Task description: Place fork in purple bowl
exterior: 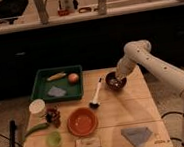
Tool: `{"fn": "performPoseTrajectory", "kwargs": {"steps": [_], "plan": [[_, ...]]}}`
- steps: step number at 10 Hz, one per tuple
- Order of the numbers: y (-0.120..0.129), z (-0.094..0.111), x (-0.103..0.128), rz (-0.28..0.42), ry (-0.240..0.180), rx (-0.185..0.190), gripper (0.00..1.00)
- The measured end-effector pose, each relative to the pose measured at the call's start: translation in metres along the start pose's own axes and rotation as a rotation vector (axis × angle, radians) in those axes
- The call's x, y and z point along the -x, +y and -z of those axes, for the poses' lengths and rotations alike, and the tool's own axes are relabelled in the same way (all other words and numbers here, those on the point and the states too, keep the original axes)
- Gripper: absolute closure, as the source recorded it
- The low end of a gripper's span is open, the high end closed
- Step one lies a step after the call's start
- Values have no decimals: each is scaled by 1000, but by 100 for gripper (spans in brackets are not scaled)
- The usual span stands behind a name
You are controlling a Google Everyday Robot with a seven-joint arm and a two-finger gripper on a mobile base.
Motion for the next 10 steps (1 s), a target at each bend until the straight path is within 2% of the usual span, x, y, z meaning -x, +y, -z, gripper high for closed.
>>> {"fn": "performPoseTrajectory", "kwargs": {"steps": [10], "plan": [[2, -1, 8, 33, -9, 11, 20]]}}
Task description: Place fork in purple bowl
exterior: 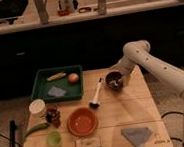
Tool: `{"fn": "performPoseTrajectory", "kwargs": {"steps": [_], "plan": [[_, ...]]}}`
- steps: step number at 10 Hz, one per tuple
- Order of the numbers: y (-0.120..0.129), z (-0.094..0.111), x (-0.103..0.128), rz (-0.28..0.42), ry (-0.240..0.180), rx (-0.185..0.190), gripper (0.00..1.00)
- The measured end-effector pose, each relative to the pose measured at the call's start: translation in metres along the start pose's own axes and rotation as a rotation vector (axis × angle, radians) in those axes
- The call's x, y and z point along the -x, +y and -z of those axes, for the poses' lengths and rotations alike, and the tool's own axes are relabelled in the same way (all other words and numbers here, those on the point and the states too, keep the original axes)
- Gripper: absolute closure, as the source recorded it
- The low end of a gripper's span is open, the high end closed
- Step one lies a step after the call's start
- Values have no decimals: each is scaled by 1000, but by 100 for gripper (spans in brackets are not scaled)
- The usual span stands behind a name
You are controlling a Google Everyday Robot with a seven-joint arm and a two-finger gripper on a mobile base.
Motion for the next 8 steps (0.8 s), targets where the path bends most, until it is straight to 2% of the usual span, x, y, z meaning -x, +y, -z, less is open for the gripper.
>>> {"fn": "performPoseTrajectory", "kwargs": {"steps": [8], "plan": [[1, 3, -11, -19, -32, 3, 20]]}}
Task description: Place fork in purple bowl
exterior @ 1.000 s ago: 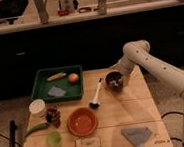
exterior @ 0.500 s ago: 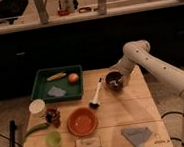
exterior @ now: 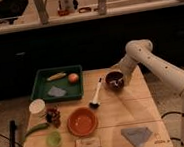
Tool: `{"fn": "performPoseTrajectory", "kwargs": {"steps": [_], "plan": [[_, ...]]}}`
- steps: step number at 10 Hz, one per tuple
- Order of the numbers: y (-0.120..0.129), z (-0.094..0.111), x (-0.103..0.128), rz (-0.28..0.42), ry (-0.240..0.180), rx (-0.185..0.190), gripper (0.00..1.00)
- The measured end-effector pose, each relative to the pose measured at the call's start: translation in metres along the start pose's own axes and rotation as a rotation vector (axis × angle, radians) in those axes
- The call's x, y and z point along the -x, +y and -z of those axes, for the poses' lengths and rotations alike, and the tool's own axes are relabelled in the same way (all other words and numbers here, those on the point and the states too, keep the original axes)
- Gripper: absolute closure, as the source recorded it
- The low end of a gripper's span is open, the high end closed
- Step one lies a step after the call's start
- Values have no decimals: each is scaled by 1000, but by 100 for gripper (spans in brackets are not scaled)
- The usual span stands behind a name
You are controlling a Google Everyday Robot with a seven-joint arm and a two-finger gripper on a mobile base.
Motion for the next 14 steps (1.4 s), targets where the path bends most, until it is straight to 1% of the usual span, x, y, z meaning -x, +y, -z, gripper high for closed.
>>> {"fn": "performPoseTrajectory", "kwargs": {"steps": [5, 14], "plan": [[-4, 4, -7, -6, -19, -6, 20], [-4, 3, -6, -5, -21, -4, 20]]}}
